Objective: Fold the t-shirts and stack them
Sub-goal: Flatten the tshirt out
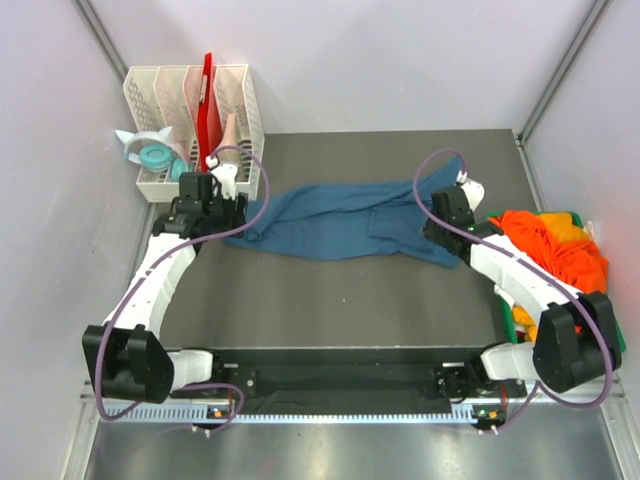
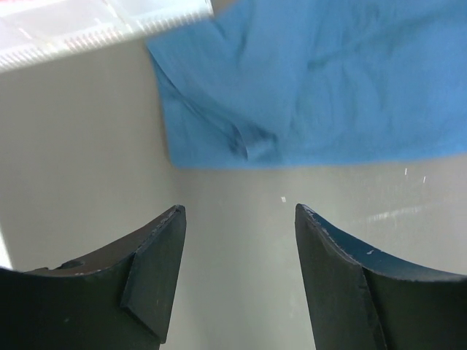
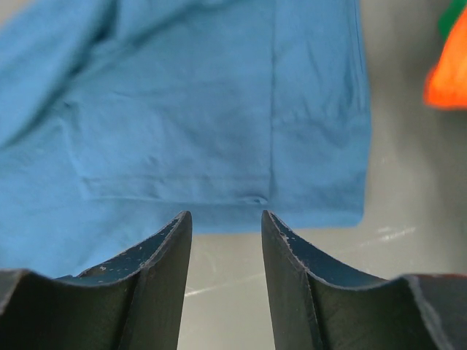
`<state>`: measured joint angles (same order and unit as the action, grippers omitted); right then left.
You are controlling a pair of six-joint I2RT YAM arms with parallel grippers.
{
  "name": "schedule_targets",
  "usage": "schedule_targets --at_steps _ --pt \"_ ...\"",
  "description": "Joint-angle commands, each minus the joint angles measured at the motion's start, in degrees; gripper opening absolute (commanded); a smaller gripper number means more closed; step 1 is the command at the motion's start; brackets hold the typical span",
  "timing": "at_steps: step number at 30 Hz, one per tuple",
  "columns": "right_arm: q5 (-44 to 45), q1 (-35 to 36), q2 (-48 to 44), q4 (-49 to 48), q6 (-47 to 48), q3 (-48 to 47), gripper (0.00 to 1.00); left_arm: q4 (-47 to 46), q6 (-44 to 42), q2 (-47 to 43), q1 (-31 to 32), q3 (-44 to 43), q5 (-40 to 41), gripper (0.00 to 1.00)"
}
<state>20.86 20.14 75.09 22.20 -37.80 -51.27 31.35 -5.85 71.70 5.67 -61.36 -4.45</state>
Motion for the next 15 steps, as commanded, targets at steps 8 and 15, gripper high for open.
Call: schedule_targets --at_steps 8,15 --pt "1.4 -0.2 3.6 -6.5 -5.3 3.5 0.42 0.2 0.8 -2.5 0.0 3.7 -0.8 0.65" --pt "0.2 -1.0 10.2 -8.9 -7.4 2.7 0.4 0.7 0.7 -2.2 0.0 3.9 0.2 0.65"
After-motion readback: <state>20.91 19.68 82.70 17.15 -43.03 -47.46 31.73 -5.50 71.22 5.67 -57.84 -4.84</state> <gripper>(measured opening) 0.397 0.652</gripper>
